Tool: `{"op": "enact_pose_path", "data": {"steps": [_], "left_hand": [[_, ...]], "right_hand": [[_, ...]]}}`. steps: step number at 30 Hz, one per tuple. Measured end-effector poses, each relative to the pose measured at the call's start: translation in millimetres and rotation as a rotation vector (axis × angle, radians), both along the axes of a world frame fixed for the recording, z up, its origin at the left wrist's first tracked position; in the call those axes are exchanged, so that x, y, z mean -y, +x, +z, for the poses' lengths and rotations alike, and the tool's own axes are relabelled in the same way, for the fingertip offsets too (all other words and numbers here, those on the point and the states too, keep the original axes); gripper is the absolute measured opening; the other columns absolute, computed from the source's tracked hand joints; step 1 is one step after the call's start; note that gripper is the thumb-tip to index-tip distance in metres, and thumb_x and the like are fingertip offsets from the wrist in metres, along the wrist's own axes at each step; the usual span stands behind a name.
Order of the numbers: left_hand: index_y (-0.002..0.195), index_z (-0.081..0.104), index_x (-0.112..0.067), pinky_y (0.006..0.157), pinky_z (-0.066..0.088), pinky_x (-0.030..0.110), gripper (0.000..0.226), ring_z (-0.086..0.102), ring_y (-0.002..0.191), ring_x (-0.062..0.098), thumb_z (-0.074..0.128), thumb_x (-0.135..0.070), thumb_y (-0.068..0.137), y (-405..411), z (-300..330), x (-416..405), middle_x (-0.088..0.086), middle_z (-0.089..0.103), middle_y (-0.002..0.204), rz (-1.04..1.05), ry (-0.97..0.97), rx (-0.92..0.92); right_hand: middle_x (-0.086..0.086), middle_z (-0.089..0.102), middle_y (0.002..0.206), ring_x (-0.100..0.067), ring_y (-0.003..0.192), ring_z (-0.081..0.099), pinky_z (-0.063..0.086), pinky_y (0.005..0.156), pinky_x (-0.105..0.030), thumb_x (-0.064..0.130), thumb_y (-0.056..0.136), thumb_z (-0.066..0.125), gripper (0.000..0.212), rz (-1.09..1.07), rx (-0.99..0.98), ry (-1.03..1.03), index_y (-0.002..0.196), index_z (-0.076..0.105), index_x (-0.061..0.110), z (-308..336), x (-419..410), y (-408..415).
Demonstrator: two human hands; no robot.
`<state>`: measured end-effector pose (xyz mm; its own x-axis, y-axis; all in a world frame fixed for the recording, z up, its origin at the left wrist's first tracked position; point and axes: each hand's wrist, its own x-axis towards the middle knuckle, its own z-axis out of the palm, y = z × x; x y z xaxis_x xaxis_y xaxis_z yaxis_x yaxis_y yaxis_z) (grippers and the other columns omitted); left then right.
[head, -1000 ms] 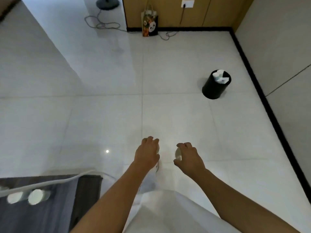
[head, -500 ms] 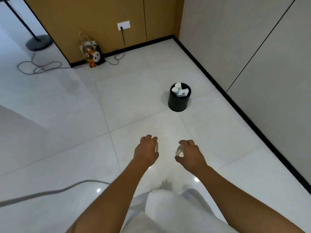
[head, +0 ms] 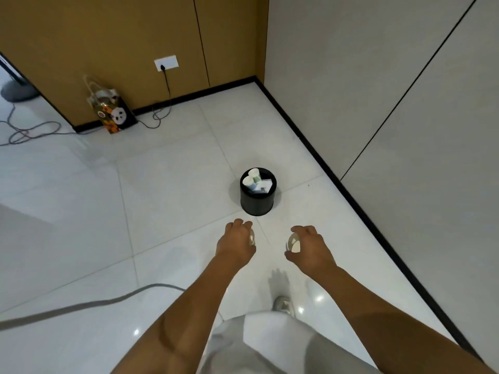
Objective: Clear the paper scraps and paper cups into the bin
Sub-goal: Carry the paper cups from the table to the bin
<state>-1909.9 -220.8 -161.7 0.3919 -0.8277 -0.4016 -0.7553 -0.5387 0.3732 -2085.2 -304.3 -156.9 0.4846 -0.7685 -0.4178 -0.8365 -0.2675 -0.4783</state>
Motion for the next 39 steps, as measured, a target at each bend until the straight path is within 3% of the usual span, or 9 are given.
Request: {"op": "enact_pose_path", "data": {"steps": [8, 23, 32, 39], "left_hand": [[0.136, 0.04, -0.017, 0.089, 0.049, 0.035, 0.054, 0.036, 0.125, 0.021, 0.06, -0.024, 0.087, 19.9, -1.7, 110.3, 0.001, 0.04, 0.136, 0.083, -0.007, 0.013], [0.137, 0.039, -0.017, 0.088, 0.05, 0.037, 0.056, 0.039, 0.124, 0.022, 0.059, -0.03, 0.087, 174.4, -40.1, 280.9, 0.003, 0.042, 0.136, 0.239, 0.053, -0.026], [0.139, 0.038, -0.017, 0.09, 0.05, 0.039, 0.057, 0.038, 0.126, 0.022, 0.059, -0.03, 0.088, 214.2, -45.0, 339.6, 0.003, 0.041, 0.138, 0.485, 0.094, -0.106], [0.14, 0.039, -0.013, 0.094, 0.045, 0.039, 0.06, 0.037, 0.127, 0.026, 0.062, -0.024, 0.086, 212.7, -57.1, 390.6, 0.007, 0.041, 0.139, 0.852, 0.071, -0.215]], "right_hand": [[-0.006, 0.04, 0.136, -0.025, 0.121, 0.043, 0.048, 0.093, -0.035, 0.024, 0.083, 0.069, 0.063, 0.073, -0.037, -0.001, 0.139, 0.041, 0.019, -4.8, 134.3, 21.6], [-0.007, 0.04, 0.137, -0.027, 0.12, 0.044, 0.044, 0.094, -0.03, 0.025, 0.083, 0.07, 0.063, 0.268, -0.078, 0.068, 0.139, 0.042, 0.017, -44.5, 340.6, 200.9], [-0.006, 0.038, 0.137, -0.027, 0.121, 0.043, 0.045, 0.095, -0.034, 0.026, 0.085, 0.067, 0.06, 0.544, -0.198, 0.077, 0.138, 0.04, 0.018, -50.5, 421.7, 261.2], [-0.004, 0.039, 0.135, -0.026, 0.121, 0.041, 0.045, 0.094, -0.033, 0.023, 0.085, 0.064, 0.055, 0.784, -0.28, 0.075, 0.135, 0.042, 0.021, -58.8, 496.9, 314.8]]}}
